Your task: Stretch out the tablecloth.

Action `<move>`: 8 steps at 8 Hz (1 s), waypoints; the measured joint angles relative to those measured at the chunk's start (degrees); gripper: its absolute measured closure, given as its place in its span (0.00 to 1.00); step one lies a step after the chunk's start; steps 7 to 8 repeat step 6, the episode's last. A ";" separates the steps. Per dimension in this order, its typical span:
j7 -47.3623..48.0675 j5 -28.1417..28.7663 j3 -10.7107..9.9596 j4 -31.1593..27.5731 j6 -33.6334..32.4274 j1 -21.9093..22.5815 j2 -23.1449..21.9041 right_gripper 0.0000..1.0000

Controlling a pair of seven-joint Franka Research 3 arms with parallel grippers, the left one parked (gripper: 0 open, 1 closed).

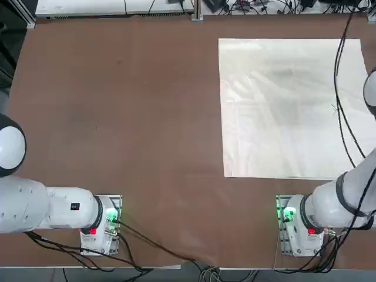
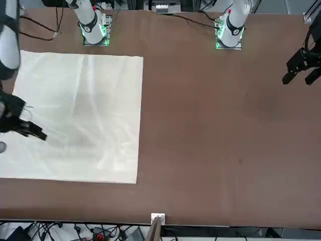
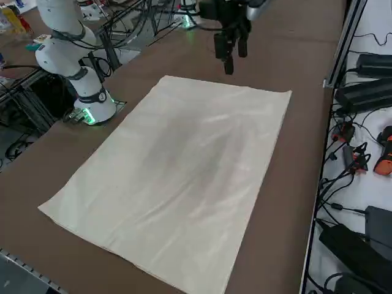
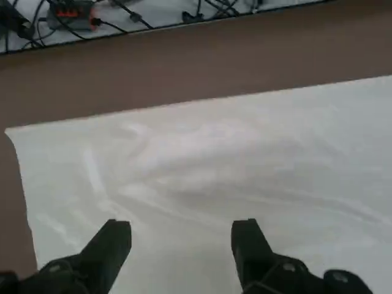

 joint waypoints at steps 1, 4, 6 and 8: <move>-2.05 -2.64 -0.01 -0.64 -2.32 -0.22 -2.66 0.00; -4.93 -4.12 -0.17 -6.70 -4.95 -0.32 -10.01 0.00; -5.13 -4.12 -0.15 -8.08 -5.11 -0.32 -10.78 0.00; -5.13 -4.12 -0.15 -8.08 -5.11 -0.32 -10.78 0.00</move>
